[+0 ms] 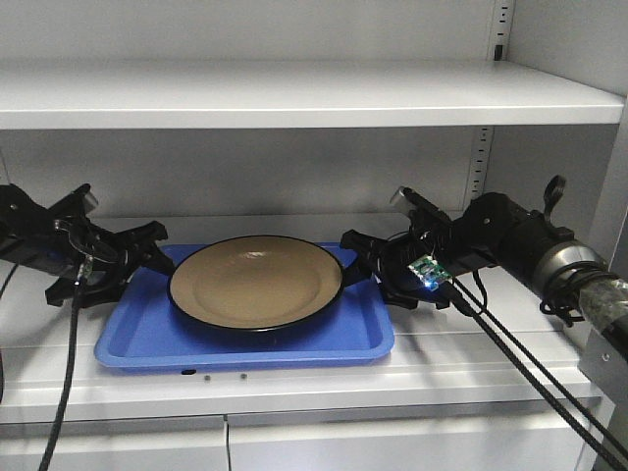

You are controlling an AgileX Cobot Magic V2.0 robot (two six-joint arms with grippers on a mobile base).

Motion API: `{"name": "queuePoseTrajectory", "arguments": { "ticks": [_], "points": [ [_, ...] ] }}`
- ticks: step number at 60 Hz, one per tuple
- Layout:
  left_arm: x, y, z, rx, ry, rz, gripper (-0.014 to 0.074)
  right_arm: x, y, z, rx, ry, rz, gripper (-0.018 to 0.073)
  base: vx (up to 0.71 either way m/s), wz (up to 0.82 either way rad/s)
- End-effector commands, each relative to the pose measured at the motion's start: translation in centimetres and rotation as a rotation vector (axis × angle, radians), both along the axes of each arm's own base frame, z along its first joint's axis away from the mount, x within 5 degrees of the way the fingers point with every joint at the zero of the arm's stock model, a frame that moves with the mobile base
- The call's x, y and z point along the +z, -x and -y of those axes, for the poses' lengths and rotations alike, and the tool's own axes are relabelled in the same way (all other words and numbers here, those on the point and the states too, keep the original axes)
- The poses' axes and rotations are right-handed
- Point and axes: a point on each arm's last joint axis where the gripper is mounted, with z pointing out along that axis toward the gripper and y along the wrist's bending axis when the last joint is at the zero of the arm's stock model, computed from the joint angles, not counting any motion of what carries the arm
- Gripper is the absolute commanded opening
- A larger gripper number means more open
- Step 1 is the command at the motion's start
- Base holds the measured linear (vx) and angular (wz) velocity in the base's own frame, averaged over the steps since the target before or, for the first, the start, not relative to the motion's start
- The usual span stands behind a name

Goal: Place disk in tray to left cabinet
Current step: 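Lower the blue tray onto the cabinet shelf with both grippers, then open both grippers to release the tray edges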

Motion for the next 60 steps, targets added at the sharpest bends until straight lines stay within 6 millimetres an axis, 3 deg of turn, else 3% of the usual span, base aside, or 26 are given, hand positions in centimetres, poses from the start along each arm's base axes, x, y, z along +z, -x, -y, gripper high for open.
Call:
{"name": "queuePoseTrajectory", "arguments": {
  "ticks": [1, 19, 60],
  "points": [
    [5.5, 1.4, -0.6, 0.029, 0.043, 0.153, 0.0582, 6.1, 1.0, 1.0, -0.046, -0.078, 0.161, 0.0390, 0.00, 0.00],
    [5.7, 2.1, -0.4, -0.007, 0.043, 0.105, 0.0582, 7.8, 1.6, 2.0, -0.059, -0.079, 0.192, 0.0390, 0.00, 0.00],
    [5.9, 2.5, -0.3, -0.020, 0.041, 0.093, 0.0582, 7.8, 1.6, 2.0, -0.057, -0.080, 0.186, 0.0388, 0.00, 0.00]
  ]
}}
